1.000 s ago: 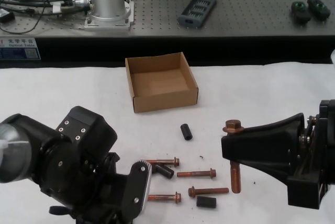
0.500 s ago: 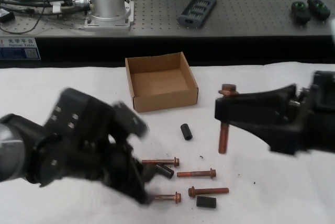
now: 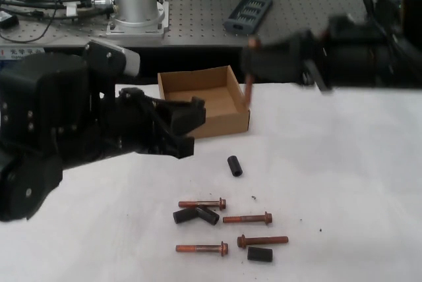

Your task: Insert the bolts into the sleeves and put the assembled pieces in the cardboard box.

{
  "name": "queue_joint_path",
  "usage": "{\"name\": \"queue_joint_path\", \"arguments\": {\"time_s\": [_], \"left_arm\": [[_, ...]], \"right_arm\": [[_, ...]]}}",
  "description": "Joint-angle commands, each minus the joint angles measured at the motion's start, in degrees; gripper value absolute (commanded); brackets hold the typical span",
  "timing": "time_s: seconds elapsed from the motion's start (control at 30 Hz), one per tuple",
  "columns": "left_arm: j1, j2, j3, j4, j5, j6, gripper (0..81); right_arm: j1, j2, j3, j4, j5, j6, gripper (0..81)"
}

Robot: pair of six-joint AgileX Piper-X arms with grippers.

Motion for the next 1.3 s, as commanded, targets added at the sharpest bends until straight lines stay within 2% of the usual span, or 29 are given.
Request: {"name": "queue_joint_path", "arguments": {"time_s": [0.0, 0.2, 0.4, 0.53, 0.7, 0.97, 1.27], "left_arm": [[0.2, -0.7, 3.1, -7.9, 0.7, -4.5, 8.7], [0.4, -0.7, 9.5, -20.3, 0.6, -10.7, 8.7], [0.7, -0.7, 10.2, -26.3, 0.4, -13.9, 8.7], [0.6, -0.7, 10.2, -25.1, 1.7, -13.9, 8.7], [0.6, -0.7, 10.2, -23.9, 8.1, -13.6, 8.7], [0.6, -0.7, 10.0, -21.0, 9.3, -13.6, 8.7], [0.6, -0.7, 8.4, -21.2, 14.3, -15.4, 8.7]], "right_arm": [[-0.2, -3.6, 1.9, -0.4, 0.8, 0.0, 1.1], [-0.4, 2.5, -1.8, 0.0, -3.1, 0.3, 1.1], [0.6, 5.5, -2.9, 0.4, -3.7, 0.0, 1.1], [0.6, 5.6, -3.4, 0.7, -4.3, 0.0, 1.1], [0.6, 5.6, -3.7, 1.2, -6.8, 0.0, 1.1], [0.4, 4.9, -3.7, 1.2, -9.0, -0.5, 1.1], [0.2, 3.6, -3.7, 4.2, -9.8, -4.8, 1.1]]}}
